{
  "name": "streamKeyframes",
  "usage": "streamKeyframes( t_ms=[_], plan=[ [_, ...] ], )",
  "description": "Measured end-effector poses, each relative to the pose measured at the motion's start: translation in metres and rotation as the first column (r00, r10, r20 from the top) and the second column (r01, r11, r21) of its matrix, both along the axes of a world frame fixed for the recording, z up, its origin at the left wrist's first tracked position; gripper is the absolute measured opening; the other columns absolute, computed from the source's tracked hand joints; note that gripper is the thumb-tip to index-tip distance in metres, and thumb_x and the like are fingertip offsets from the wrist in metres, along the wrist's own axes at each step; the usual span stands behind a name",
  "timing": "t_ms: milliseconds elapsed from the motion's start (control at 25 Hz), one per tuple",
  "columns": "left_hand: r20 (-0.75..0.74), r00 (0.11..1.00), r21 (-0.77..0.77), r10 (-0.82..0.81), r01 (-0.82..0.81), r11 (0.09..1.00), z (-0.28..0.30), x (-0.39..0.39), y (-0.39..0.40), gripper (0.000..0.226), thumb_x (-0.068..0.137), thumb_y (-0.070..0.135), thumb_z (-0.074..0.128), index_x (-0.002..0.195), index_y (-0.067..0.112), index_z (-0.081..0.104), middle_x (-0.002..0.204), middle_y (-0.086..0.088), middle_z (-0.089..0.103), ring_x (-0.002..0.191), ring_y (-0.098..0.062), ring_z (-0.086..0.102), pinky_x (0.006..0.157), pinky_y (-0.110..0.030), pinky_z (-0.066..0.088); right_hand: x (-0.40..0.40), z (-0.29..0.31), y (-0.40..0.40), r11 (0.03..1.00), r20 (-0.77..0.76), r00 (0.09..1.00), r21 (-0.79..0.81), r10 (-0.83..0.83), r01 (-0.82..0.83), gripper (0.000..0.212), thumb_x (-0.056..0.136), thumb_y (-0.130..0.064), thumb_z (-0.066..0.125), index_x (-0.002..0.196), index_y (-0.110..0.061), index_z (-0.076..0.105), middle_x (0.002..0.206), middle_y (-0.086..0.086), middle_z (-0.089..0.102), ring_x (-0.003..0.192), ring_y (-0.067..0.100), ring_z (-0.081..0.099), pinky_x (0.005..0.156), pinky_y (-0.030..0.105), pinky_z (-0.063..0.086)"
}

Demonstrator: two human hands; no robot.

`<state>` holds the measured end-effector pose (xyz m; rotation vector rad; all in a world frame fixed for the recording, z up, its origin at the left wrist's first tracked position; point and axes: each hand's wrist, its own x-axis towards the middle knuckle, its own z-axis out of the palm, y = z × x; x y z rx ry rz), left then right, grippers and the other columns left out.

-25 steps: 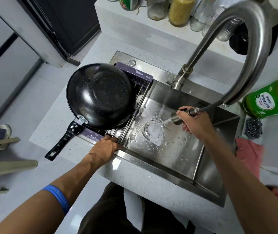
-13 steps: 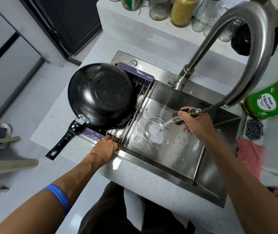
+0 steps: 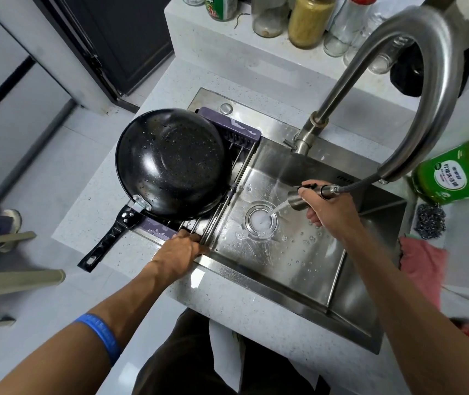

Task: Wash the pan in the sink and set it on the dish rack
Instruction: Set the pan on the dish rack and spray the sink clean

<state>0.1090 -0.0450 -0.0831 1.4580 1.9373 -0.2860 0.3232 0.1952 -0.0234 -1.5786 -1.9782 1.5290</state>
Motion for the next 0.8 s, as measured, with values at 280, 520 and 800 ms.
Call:
streamKeyframes(
  t_ms=[280,520,800],
  plan=[
    [-0.003,1.000,0.022,0.011,-0.011,1.000,0.001,0.002,-0.001,0.037,0.100,0.019,0.044,0.132,0.030,0.058,0.136,0.003,0.051,0.125,-0.021,0.039,0.102,-0.031,0.042,-0.031,-0.001,-0.002,0.996,-0.275,0.957,-0.036,-0.093,0.087,0.023,0.096,-0.021,0.065,0.117,-0.030,0.065,0.069,-0.003,0.072,0.062,0.011,0.062,0.059,0.028,0.055],
    [-0.028,1.000,0.005,0.000,0.000,1.000,-0.001,0.001,-0.001,0.034,0.098,0.020,0.046,0.129,0.025,0.059,0.136,0.003,0.050,0.124,-0.021,0.038,0.101,-0.030,0.041,-0.040,-0.006,0.001,0.995,-0.332,0.938,-0.029,-0.097,0.093,0.034,0.096,-0.024,0.067,0.128,-0.031,0.061,0.085,0.008,0.073,0.072,0.012,0.067,0.068,0.027,0.059],
    [-0.045,0.999,0.005,-0.006,0.006,1.000,0.001,0.001,0.000,0.038,0.097,0.017,0.045,0.131,0.026,0.058,0.140,0.001,0.049,0.128,-0.022,0.037,0.104,-0.031,0.041,-0.028,-0.011,0.013,0.983,-0.273,0.950,0.052,-0.154,0.174,0.043,0.091,-0.031,0.071,0.133,-0.030,0.063,0.107,0.004,0.073,0.085,0.007,0.071,0.079,0.031,0.060]
  ],
)
